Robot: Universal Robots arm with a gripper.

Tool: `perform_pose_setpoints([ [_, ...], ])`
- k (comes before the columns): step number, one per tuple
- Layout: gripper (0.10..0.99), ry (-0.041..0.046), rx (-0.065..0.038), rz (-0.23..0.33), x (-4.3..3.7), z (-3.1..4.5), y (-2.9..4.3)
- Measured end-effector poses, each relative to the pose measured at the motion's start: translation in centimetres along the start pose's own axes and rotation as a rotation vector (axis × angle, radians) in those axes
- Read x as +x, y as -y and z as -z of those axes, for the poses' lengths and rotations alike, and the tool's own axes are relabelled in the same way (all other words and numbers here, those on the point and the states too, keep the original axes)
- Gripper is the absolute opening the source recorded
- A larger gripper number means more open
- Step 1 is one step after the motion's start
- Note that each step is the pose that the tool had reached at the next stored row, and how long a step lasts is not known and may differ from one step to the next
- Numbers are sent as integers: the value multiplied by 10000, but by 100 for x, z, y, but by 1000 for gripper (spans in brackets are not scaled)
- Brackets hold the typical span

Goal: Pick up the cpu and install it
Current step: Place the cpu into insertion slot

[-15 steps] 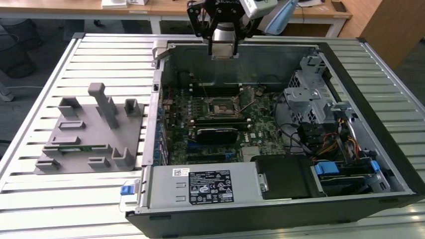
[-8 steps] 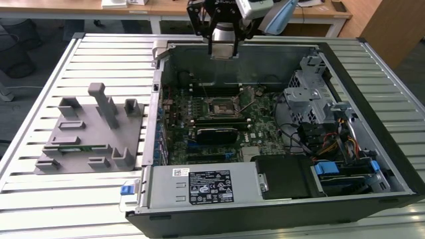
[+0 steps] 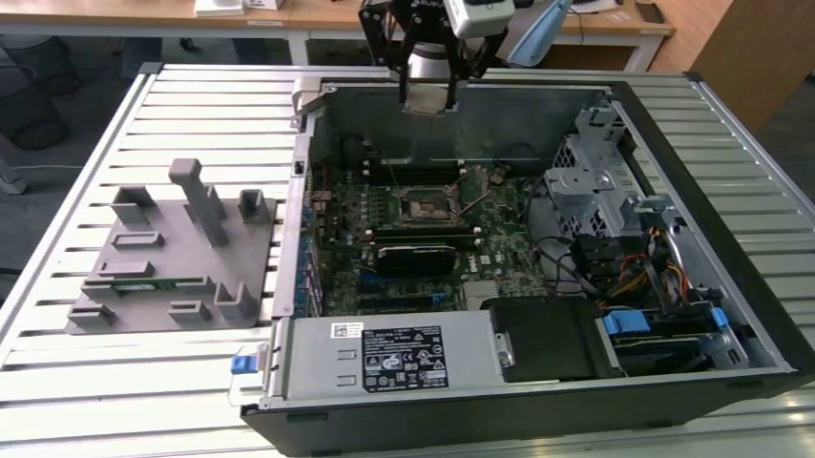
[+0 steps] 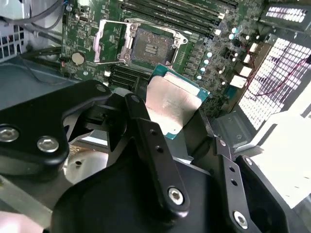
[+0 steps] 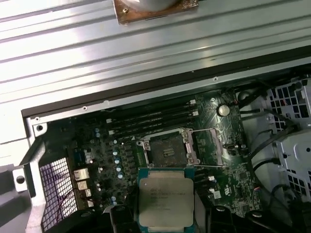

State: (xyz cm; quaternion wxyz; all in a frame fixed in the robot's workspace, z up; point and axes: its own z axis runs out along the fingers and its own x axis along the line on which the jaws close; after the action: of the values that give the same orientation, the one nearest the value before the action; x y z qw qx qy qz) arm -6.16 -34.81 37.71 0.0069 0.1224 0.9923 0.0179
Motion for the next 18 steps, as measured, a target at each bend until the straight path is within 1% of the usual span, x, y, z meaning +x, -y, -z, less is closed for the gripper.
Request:
perform_pose_setpoints([
  [18, 541, 86, 23, -2298, 3, -8, -11],
])
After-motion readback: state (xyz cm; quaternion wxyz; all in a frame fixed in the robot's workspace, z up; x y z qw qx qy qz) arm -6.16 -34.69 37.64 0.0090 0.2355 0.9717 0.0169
